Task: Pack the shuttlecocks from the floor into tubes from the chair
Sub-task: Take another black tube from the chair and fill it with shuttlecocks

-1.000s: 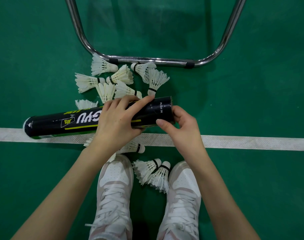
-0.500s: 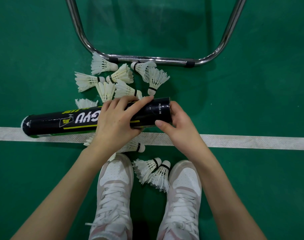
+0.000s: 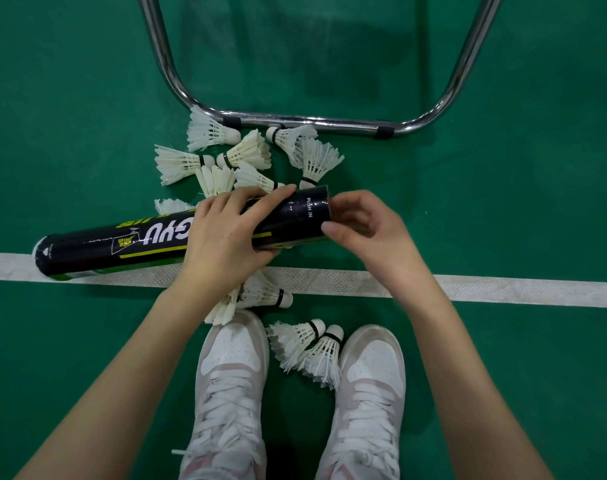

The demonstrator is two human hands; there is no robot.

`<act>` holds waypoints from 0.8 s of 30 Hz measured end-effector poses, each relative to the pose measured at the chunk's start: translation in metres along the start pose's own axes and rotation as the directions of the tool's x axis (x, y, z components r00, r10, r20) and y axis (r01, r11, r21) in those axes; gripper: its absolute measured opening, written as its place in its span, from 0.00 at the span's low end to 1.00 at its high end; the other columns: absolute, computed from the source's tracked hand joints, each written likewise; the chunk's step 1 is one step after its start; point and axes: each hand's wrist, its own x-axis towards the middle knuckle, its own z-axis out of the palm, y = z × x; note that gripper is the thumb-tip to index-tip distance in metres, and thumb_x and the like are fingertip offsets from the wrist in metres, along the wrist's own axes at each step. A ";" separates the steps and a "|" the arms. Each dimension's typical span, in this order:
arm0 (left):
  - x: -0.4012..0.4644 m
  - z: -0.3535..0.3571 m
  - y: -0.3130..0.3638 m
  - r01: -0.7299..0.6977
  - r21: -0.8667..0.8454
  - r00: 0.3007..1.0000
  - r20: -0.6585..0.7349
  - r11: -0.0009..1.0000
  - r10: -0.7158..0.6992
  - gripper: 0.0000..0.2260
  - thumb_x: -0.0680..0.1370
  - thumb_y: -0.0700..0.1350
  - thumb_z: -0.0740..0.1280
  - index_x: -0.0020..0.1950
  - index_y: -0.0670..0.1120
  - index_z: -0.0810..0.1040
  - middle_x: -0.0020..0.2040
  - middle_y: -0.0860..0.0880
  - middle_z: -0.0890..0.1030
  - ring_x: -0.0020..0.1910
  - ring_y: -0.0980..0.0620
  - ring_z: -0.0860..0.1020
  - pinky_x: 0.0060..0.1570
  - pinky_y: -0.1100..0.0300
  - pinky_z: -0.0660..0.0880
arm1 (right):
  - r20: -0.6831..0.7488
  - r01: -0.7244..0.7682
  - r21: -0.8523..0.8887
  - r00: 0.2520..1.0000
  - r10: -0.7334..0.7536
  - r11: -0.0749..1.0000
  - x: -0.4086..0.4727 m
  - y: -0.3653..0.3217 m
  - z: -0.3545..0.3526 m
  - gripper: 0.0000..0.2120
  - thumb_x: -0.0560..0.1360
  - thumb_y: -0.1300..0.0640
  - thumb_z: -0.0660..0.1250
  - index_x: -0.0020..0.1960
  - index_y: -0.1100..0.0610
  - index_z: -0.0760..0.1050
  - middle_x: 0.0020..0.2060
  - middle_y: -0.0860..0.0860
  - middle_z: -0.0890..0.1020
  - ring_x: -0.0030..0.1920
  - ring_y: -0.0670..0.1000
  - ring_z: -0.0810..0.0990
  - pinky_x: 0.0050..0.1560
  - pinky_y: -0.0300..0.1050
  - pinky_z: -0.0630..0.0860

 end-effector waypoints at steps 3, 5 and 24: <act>0.004 -0.001 -0.005 0.023 0.006 1.000 -0.002 1.000 -0.023 0.37 0.65 0.48 0.75 0.71 0.57 0.64 0.58 0.46 0.75 0.55 0.42 0.74 0.57 0.48 0.65 | -0.070 0.017 -0.029 0.997 -0.019 0.999 0.018 -0.001 -0.009 0.05 0.75 0.63 0.67 0.49 0.55 0.74 0.45 0.52 0.81 0.47 0.45 0.79 0.50 0.33 0.74; 0.004 -0.001 -0.007 0.028 0.010 1.000 -0.007 1.000 -0.028 0.37 0.65 0.48 0.76 0.71 0.56 0.64 0.58 0.46 0.75 0.55 0.42 0.73 0.57 0.48 0.65 | -0.125 0.026 -0.075 0.991 -0.036 0.997 0.034 0.004 -0.013 0.05 0.75 0.62 0.66 0.50 0.56 0.74 0.49 0.57 0.81 0.51 0.50 0.79 0.54 0.37 0.74; 0.004 -0.003 -0.011 0.054 0.013 0.998 -0.013 0.998 -0.054 0.35 0.67 0.48 0.74 0.71 0.56 0.64 0.58 0.46 0.75 0.56 0.43 0.73 0.58 0.48 0.65 | -0.214 -0.007 -0.331 0.974 -0.068 0.944 0.110 0.055 -0.001 0.17 0.68 0.59 0.73 0.55 0.57 0.74 0.49 0.53 0.78 0.55 0.55 0.73 0.58 0.50 0.72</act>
